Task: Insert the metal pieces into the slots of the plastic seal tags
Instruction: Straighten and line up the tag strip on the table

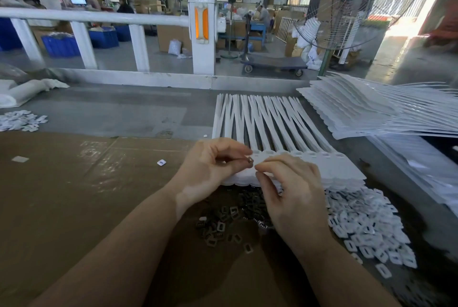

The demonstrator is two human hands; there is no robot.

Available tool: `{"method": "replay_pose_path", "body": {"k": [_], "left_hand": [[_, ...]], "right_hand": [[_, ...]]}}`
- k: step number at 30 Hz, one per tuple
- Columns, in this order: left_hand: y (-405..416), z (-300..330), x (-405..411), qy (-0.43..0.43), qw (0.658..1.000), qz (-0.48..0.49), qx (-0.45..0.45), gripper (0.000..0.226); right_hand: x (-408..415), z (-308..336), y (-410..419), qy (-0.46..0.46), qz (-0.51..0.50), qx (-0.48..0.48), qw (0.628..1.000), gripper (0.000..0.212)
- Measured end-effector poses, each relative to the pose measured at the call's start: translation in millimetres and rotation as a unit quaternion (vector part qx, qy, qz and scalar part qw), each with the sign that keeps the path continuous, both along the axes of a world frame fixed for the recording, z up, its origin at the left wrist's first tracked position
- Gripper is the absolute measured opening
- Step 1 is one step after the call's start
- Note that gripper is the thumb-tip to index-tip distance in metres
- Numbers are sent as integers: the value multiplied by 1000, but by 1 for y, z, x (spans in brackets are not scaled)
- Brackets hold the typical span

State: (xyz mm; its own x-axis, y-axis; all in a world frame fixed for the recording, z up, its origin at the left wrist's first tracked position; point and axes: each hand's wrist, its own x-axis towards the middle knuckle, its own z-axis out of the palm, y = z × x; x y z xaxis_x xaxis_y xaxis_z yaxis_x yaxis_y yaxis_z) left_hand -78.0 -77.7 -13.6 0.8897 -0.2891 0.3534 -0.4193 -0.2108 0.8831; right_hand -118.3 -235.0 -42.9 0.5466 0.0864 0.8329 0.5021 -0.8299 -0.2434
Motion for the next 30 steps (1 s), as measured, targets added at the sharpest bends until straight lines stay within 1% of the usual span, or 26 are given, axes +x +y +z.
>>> {"method": "replay_pose_path", "body": {"k": [4,8,12,20,27,30], "left_hand": [[6,-5,8,25,996,56,-65,15],[15,-11,16,54,984,129,-110,13],[23,-14,22,76,977,172,-103,13],[29,-14,28,80,969,219,-77,12],[33,-16,34,166,958,215,-88,14],[34,-17,35,185,957,208,-84,13]], "right_hand": [[1,-3,0,29,-43,-12,999,13],[1,-5,0,88,-35,-24,995,10],[-2,-5,-1,105,-34,-30,993,9],[-4,-5,-1,123,-27,-38,991,10],[-4,-6,-1,124,-24,-40,991,9],[-4,-6,-1,121,-23,-41,992,8]]}}
